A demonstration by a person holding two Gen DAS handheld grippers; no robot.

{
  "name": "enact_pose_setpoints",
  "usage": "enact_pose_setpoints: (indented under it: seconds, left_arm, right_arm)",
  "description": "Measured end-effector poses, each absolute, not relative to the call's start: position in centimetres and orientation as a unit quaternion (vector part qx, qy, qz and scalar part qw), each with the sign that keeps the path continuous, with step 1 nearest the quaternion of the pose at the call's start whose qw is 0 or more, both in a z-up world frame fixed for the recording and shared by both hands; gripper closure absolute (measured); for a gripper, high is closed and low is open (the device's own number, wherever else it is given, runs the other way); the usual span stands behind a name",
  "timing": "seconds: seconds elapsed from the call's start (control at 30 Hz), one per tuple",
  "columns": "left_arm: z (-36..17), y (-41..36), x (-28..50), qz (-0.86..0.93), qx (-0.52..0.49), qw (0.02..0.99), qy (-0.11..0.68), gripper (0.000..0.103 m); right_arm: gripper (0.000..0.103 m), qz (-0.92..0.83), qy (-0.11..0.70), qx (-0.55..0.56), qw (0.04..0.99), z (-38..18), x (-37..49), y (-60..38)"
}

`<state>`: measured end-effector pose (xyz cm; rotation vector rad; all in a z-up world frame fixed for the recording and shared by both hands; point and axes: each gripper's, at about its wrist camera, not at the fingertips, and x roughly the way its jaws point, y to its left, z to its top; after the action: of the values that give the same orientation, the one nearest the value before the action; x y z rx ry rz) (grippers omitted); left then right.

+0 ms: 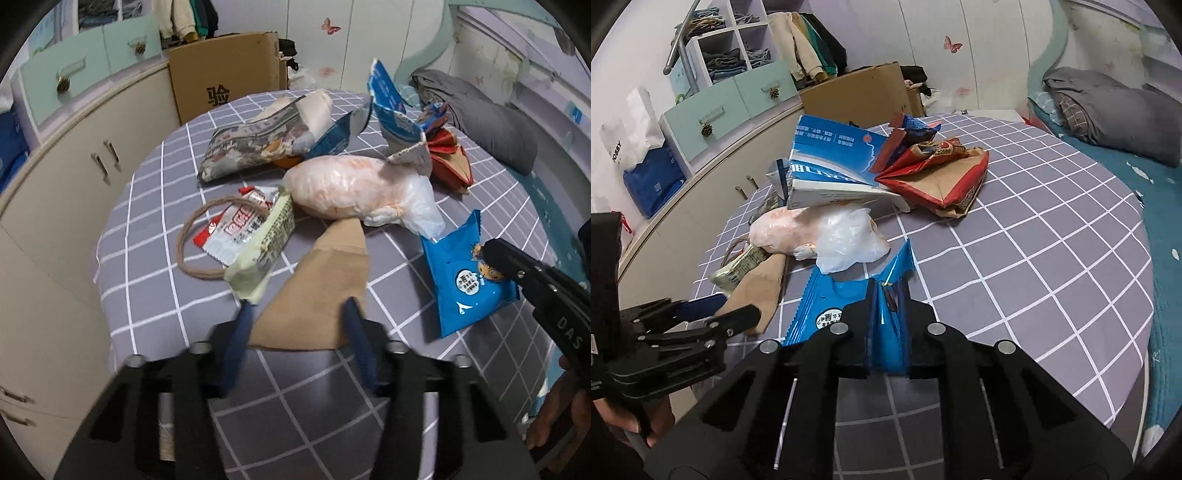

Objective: Collect trash
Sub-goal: 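Grasp the blue snack bag with the right tool while the left tool grasps the tan paper scrap, then carry both items over the light-blue wastebasket and open both tools to drop them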

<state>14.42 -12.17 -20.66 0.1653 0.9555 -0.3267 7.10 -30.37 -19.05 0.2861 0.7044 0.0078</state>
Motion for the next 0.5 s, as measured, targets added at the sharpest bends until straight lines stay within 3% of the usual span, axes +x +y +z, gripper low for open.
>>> enact_pose_setpoints:
  seconds: [0.03, 0.07, 0.27, 0.5]
  left_arm:
    - [-20.6, -12.1, 14.4, -0.162, 0.075, 0.871, 0.458, 0.093]
    - [-20.5, -12.0, 14.4, -0.177, 0.06, 0.865, 0.465, 0.098]
    - [-19.8, -10.2, 12.9, -0.218, -0.002, 0.856, 0.468, 0.099]
    - [-16.3, -4.9, 9.7, -0.242, -0.071, 0.872, 0.42, 0.099]
  right_arm:
    - [0.092, 0.006, 0.343, 0.139, 0.929, -18.9, 7.1, -30.3]
    - [0.092, 0.006, 0.341, 0.139, 0.93, -18.8, 7.0, -30.1]
    - [0.093, 0.021, 0.322, 0.13, 0.938, -16.9, 6.2, -28.9]
    - [0.093, 0.067, 0.288, 0.113, 0.948, -13.3, 5.1, -24.8]
